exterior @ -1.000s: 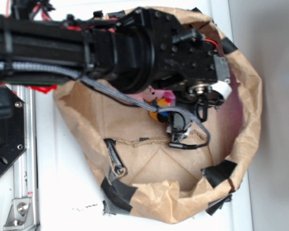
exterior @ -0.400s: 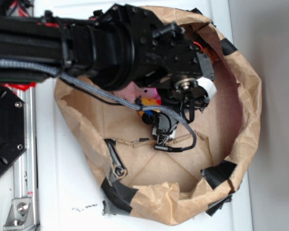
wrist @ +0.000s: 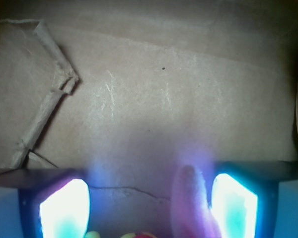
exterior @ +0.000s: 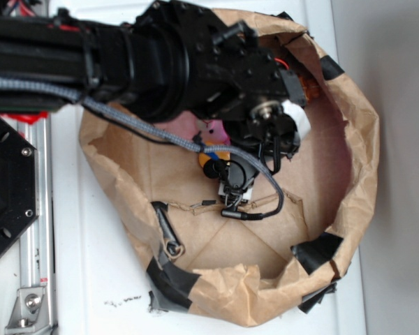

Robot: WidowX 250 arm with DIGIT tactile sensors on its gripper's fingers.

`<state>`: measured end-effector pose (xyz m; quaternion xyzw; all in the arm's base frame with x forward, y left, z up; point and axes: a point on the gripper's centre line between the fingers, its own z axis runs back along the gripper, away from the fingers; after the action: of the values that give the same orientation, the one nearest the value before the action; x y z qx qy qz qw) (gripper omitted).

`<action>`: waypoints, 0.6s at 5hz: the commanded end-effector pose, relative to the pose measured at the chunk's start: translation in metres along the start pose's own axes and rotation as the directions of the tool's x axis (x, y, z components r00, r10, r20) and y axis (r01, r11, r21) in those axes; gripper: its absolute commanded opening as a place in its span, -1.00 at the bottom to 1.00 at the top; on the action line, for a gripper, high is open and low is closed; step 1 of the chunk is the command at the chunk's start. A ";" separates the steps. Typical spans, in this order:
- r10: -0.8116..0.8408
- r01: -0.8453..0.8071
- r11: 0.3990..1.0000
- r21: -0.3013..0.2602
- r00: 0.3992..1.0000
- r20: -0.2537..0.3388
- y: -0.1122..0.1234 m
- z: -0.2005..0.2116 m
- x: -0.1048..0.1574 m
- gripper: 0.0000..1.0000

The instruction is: Grab the yellow duck.

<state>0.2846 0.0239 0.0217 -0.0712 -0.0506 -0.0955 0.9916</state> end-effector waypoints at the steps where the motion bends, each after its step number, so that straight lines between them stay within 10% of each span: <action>1: -0.068 0.069 0.998 -0.009 0.997 0.034 -0.029 0.013 0.006 1.00; 3: -0.055 0.055 0.998 0.036 0.998 0.023 -0.033 0.031 0.002 1.00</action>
<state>0.2747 0.0002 0.0413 -0.0583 -0.0386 -0.1182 0.9905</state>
